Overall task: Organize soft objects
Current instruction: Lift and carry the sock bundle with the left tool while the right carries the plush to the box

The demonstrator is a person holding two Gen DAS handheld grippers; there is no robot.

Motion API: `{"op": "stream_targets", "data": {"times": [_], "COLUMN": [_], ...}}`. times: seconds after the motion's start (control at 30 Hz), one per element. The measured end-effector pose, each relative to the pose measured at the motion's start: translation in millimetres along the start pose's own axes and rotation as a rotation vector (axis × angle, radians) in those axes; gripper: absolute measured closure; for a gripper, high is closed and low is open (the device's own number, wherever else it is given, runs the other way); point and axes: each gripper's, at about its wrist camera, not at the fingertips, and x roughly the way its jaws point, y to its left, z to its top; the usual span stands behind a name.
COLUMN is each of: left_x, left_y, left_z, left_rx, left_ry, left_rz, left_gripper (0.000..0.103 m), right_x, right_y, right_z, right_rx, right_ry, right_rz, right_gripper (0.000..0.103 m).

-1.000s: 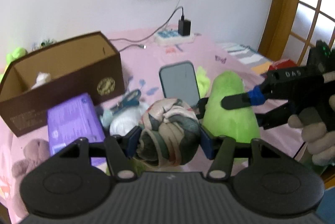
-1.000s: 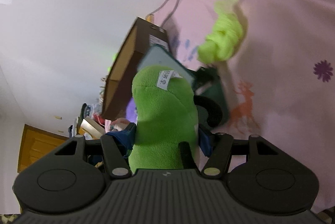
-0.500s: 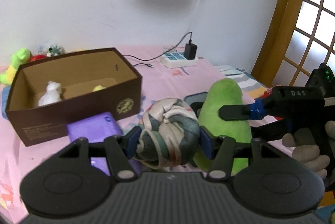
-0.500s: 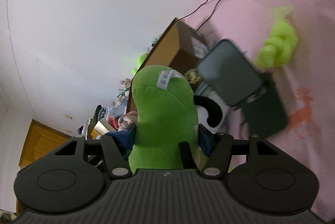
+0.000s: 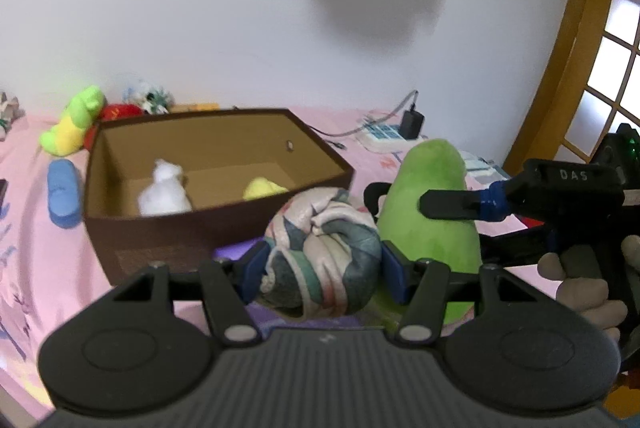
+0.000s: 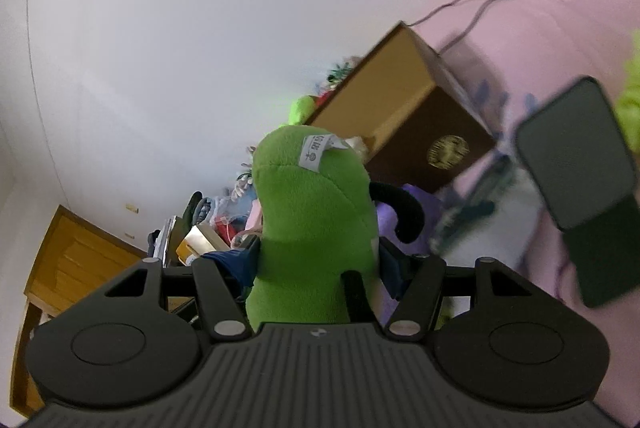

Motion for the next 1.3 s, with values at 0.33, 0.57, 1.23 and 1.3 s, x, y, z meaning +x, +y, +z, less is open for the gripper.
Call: {"op": "stream_targets", "data": {"times": [0.33, 0.57, 1.23, 1.3], "left_x": [-0.3, 16.6, 118.9, 128.9], "left_y": [46.7, 75.2, 140.3, 144.7], "left_z": [38.9, 69.4, 90.6, 87.9], "left_rx": [0.010, 0.003, -0.107, -0.111], "left_ry": [-0.057, -0.075, 0.052, 0.079], "left_rz": [0.028, 0.094, 0.362, 0.382], "left_gripper": [0.044, 0.044, 0.043, 0.043], "right_x": [41.2, 72.8, 191.1, 200.2], "right_y": [38.1, 65.2, 48.9, 43.9], "right_z": [20.3, 51.1, 82.5, 82.7], "right_rx": [-0.072, -0.149, -0.382, -0.382], "right_ry": [-0.031, -0.048, 0.073, 0.110], "right_rz": [-0.033, -0.068, -0.357, -0.364], "right_gripper": [0.056, 0.056, 0.056, 0.055]}}
